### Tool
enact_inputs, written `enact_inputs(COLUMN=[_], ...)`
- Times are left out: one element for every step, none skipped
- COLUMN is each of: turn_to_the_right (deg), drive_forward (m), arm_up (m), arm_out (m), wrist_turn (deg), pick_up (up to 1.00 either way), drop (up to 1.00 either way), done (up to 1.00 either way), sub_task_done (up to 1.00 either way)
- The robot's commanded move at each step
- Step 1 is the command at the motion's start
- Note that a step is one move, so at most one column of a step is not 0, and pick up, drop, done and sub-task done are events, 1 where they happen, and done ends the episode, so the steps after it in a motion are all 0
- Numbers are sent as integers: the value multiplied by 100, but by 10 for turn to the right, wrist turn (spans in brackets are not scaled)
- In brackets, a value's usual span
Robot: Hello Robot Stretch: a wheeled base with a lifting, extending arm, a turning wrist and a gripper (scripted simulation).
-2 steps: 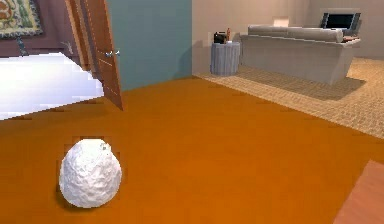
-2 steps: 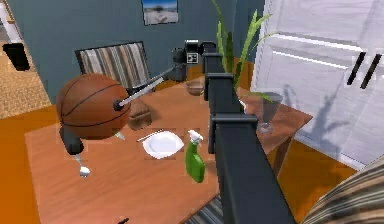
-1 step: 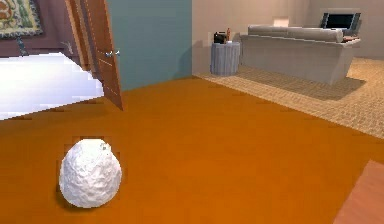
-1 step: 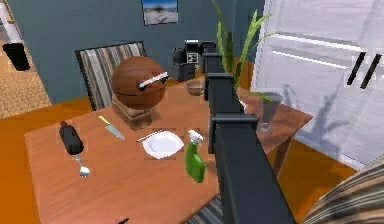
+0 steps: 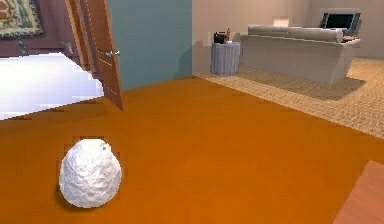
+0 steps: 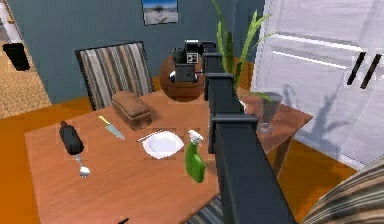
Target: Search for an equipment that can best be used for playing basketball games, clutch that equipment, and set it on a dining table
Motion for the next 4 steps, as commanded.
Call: enact_inputs(turn_to_the_right=[0,0,0,0], drive_forward=[0,0,0,0], arm_up=[-2,-32,0,2], arm_out=[0,0,0,0], wrist_turn=[0,0,0,0], pick_up=[0,0,0,0], drop=[0,0,100,0], done=[0,0,0,0], sub_task_done=[0,0,0,0])
